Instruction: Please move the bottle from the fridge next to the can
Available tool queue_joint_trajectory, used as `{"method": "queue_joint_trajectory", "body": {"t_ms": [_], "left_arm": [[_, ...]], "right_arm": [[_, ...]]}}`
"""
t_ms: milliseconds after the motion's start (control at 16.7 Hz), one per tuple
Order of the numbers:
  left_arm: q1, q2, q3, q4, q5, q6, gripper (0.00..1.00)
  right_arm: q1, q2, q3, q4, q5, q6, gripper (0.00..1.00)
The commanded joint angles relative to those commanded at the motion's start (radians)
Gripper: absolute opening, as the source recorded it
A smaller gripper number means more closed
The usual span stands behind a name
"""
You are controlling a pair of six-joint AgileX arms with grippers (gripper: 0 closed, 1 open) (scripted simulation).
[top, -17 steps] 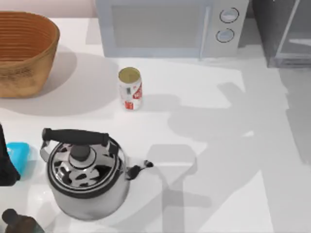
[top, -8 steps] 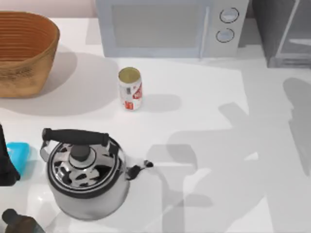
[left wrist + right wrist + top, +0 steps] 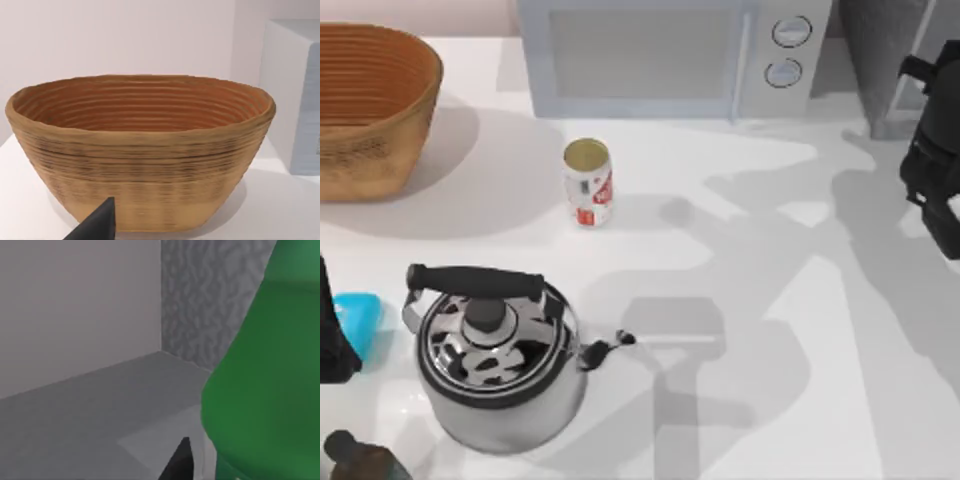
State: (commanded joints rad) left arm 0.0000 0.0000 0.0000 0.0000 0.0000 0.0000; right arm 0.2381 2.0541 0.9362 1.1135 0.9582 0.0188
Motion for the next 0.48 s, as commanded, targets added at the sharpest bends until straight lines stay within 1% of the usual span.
{"method": "queue_joint_trajectory", "body": {"t_ms": [300,480], "left_arm": [[0.000,0.000,0.000,0.000,0.000,0.000,1.00],[0.000,0.000,0.000,0.000,0.000,0.000,1.00]], "right_arm": [[0.317,0.114,0.016,0.093,-0.179,0.006,0.00],[0.412,0.149,0.019,0.125,-0.250,0.009,0.00]]}}
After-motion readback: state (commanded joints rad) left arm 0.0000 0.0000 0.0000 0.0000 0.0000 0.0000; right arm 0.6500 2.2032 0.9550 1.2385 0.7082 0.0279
